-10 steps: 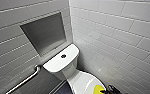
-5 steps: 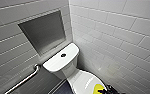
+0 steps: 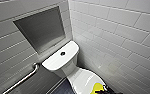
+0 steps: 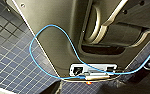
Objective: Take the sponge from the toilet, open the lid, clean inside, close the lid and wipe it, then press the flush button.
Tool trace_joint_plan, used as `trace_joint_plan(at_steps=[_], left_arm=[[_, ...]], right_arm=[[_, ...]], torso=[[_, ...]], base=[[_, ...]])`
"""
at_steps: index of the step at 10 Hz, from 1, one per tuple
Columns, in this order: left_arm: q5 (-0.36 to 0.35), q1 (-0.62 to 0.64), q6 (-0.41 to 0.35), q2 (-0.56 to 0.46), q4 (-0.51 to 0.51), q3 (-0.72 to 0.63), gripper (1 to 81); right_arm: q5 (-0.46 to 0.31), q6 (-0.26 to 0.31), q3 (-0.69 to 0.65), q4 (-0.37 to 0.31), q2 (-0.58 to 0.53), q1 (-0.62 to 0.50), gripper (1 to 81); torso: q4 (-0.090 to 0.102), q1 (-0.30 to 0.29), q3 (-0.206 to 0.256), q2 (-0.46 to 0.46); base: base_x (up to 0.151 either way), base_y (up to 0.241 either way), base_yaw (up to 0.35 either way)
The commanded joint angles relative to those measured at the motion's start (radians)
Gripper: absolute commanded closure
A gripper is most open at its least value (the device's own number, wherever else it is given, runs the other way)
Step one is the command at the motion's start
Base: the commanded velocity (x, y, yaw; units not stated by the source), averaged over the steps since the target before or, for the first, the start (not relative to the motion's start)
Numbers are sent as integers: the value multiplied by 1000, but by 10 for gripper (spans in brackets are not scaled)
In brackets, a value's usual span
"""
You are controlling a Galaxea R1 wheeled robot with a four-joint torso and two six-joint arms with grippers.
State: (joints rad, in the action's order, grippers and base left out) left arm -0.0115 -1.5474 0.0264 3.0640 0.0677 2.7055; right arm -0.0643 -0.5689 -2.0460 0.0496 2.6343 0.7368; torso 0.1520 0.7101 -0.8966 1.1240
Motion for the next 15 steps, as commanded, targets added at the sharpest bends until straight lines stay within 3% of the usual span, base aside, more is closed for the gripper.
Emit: trace_joint_plan(at_steps=[1,5,9,12,15], left_arm=[[88,-35,-3,0,-5,-1,10],[88,-35,-3,0,-5,-1,10],[88,-41,-2,-4,-5,0,10],[87,-41,-2,0,-5,0,10],[88,-41,-2,-4,-5,2,10]], right_arm=[[-40,-6,17,-16,-11,-95,10],[-14,-129,-120,-20,52,-44,10],[20,-138,-236,-11,121,-35,10],[69,-126,-136,7,76,-46,10],[205,-127,13,134,8,-16,10]], torso=[[0,0,0,0],[0,0,0,0],[0,0,0,0],[0,0,0,0],[0,0,0,0]], base=[[0,0,0],[0,0,0],[0,0,0],[0,0,0],[0,0,0]])
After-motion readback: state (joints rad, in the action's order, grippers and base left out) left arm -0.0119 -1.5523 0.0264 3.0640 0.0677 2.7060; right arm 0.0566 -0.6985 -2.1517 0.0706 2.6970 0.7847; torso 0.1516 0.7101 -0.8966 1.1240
